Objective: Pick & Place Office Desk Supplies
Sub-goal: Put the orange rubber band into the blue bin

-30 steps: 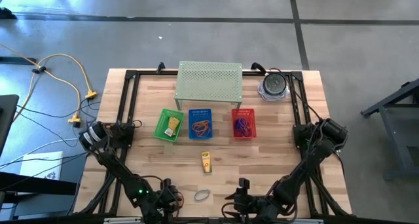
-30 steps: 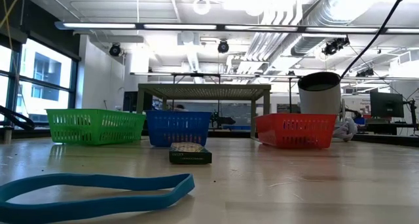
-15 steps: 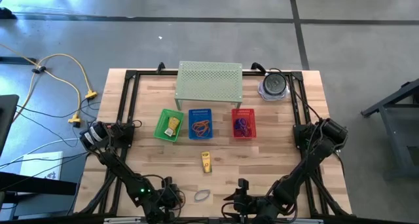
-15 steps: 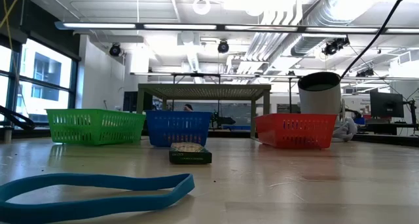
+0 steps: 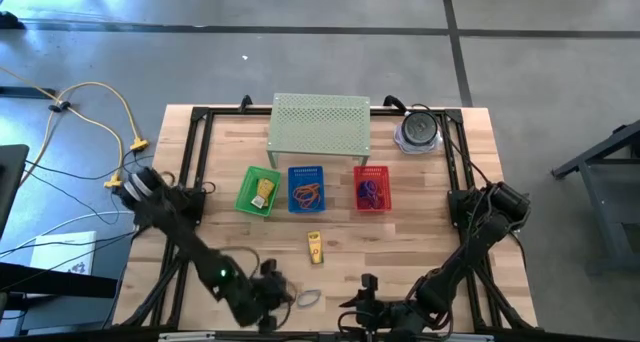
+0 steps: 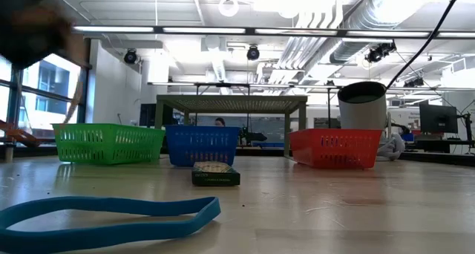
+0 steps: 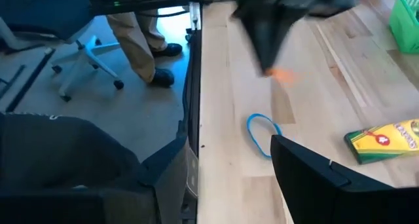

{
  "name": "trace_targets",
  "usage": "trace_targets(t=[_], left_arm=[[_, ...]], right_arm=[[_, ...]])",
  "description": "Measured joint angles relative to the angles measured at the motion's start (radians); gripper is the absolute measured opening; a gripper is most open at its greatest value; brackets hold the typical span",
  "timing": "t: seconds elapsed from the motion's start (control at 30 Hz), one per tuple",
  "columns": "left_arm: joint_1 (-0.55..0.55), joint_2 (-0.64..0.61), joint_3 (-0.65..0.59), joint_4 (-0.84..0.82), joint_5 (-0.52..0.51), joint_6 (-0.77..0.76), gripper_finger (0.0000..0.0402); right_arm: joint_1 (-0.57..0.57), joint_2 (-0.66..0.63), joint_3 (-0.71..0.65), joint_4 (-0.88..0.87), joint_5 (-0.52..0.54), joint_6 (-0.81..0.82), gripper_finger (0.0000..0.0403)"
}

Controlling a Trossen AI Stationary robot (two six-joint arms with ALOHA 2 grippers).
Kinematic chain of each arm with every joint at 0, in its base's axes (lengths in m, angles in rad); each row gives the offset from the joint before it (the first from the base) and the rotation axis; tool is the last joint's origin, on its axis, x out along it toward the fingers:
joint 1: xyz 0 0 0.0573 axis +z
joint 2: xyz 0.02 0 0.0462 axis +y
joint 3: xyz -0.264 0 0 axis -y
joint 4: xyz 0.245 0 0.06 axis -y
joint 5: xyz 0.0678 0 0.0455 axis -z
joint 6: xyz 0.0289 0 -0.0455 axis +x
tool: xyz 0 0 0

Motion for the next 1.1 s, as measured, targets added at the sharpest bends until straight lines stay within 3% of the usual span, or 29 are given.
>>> trace_targets(t=[0.2,0.37,0.57,0.7,0.9,1.1], left_arm=[[0.164,-0.186,0.001,-0.141,0.015,0.147,0.0001],[0.375,-0.275,0.002,-0.239,0.15,0.247,0.0001],[0.652,-0.264,0.002,-0.315,0.387,0.408,0.0001],[0.781,-0.264,0.001,-0.331,0.443,0.517,0.0001],[0.918,-0.229,0.001,-0.393,0.601,0.577,0.0001],[0.984,-0.183,0.001,-0.417,0.612,0.697,0.0004]], right_arm=[[0.001,0.0,0.0,0.0,-0.001,-0.075,0.0205],[0.0,0.001,0.0,-0.001,-0.001,-0.159,0.0205],[0.0,0.001,0.0,-0.009,-0.001,-0.248,0.0205],[0.0,0.001,0.0,-0.02,-0.002,-0.293,0.0205],[-0.012,0.002,0.0,-0.042,-0.002,-0.349,0.0205],[-0.047,0.003,0.001,-0.079,-0.001,-0.37,0.0205]])
